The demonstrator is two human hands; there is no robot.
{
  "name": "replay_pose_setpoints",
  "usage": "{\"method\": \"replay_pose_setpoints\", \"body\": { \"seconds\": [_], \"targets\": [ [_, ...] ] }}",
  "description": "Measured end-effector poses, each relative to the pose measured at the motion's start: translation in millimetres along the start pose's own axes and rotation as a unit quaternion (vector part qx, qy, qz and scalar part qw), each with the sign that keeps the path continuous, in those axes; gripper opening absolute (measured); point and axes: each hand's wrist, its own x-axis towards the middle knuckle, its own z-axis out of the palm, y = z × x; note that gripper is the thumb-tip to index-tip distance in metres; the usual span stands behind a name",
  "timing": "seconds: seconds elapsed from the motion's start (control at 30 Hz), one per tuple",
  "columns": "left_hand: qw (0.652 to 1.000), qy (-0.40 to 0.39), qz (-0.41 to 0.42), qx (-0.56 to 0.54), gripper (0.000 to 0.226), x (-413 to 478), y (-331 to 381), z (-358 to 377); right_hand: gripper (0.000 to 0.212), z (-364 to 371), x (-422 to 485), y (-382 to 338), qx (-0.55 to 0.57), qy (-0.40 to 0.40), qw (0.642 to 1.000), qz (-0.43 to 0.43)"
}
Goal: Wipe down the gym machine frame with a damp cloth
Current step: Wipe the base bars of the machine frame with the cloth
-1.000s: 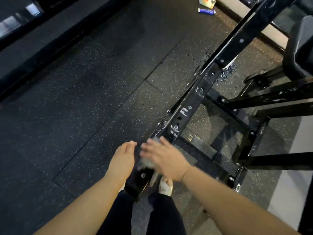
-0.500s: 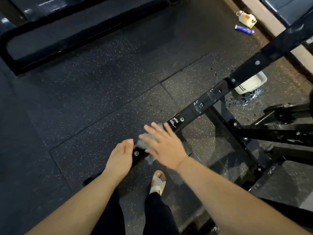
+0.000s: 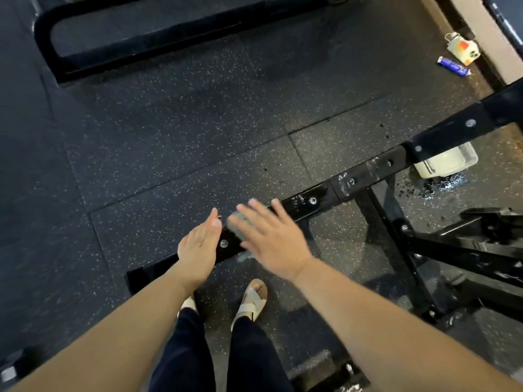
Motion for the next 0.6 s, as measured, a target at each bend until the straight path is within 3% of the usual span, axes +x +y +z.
{"method": "replay_pose_setpoints", "body": {
  "seconds": [0.1, 0.17, 0.2, 0.27, 0.4, 0.53, 0.6],
  "targets": [
    [0.995, -0.012, -0.014, 0.097, 0.047, 3, 3, 1, 0.055, -5, -9, 65, -0.043, -0.016, 0.984, 0.170],
    [0.993, -0.001, -0.004, 0.118, 0.047, 3, 4, 1, 0.047, -12, -10, 80, 0.045, 0.005, 0.952, 0.303],
    [0.993, 0.002, -0.001, 0.116, 0.046, 2, 4, 2, 0.052, -13, -6, 71, 0.110, 0.044, 0.940, 0.321],
    [0.993, 0.000, 0.005, 0.120, 0.045, 2, 4, 2, 0.056, -11, 6, 33, 0.192, 0.108, 0.939, 0.264],
    [0.994, -0.007, 0.002, 0.108, 0.043, -1, 3, 3, 0.041, 0, 14, -39, 0.176, 0.117, 0.973, 0.094],
    [0.988, -0.013, 0.013, 0.155, 0.048, 3, 1, 0, 0.043, 2, -1, 10, 0.056, 0.074, 0.996, -0.014],
    [0.987, -0.018, 0.015, 0.161, 0.053, 2, 0, 0, 0.063, 0, -10, 54, 0.001, 0.021, 0.999, 0.026]
  ]
}}
